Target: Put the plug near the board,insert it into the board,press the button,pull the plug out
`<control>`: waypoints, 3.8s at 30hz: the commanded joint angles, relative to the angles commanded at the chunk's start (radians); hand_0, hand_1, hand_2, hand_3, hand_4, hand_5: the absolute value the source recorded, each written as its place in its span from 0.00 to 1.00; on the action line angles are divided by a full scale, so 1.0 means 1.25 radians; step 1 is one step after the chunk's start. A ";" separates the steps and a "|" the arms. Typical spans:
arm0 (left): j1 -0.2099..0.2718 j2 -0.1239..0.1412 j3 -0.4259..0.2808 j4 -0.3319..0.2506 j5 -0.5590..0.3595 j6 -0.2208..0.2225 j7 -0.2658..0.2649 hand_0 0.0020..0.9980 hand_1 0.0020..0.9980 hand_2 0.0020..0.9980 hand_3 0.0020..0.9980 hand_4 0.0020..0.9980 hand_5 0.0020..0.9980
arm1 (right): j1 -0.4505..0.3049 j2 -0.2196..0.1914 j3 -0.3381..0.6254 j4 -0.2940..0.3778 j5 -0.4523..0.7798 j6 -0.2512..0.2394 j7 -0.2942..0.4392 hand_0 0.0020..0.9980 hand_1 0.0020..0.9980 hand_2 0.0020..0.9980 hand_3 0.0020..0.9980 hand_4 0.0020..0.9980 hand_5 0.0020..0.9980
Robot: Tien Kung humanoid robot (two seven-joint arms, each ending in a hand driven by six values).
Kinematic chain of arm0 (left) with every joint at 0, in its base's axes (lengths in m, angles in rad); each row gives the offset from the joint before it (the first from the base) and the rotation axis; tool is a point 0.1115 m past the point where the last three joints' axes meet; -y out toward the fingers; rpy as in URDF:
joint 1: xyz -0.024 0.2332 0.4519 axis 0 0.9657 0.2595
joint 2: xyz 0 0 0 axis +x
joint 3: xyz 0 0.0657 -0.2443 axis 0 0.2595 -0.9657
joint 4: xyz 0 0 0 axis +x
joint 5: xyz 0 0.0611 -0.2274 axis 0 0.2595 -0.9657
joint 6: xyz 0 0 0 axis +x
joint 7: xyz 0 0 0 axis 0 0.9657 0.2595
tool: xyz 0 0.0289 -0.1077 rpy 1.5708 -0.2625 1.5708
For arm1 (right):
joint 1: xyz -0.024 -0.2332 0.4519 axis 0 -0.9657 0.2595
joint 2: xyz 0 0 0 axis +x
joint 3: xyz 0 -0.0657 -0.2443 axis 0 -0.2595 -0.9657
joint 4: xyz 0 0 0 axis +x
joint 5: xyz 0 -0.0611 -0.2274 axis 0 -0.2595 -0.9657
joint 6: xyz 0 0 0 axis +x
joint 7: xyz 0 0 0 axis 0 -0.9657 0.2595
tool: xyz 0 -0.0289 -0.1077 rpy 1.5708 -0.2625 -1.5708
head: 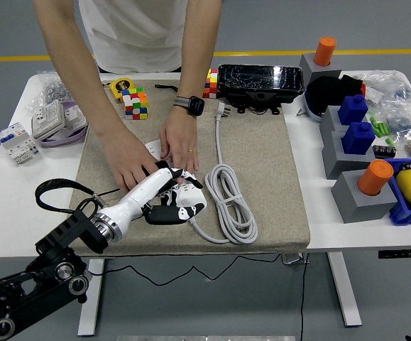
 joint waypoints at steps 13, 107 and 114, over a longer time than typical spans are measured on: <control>-0.001 0.001 0.000 0.001 0.002 -0.004 0.008 0.10 0.06 0.15 0.62 0.79 0.34 | 0.001 0.000 0.001 0.000 0.000 -0.001 0.000 0.58 0.67 0.68 0.62 0.98 0.52; -0.023 -0.010 0.046 0.076 0.124 -0.069 0.140 0.07 0.06 0.13 0.74 0.82 0.39 | 0.001 -0.001 -0.005 0.001 0.004 0.000 -0.001 0.58 0.67 0.68 0.62 0.98 0.52; -0.025 -0.012 0.053 0.098 0.129 -0.067 0.138 0.07 0.07 0.13 0.74 0.82 0.39 | 0.002 -0.002 -0.006 0.002 0.003 0.000 -0.001 0.58 0.67 0.68 0.62 0.98 0.52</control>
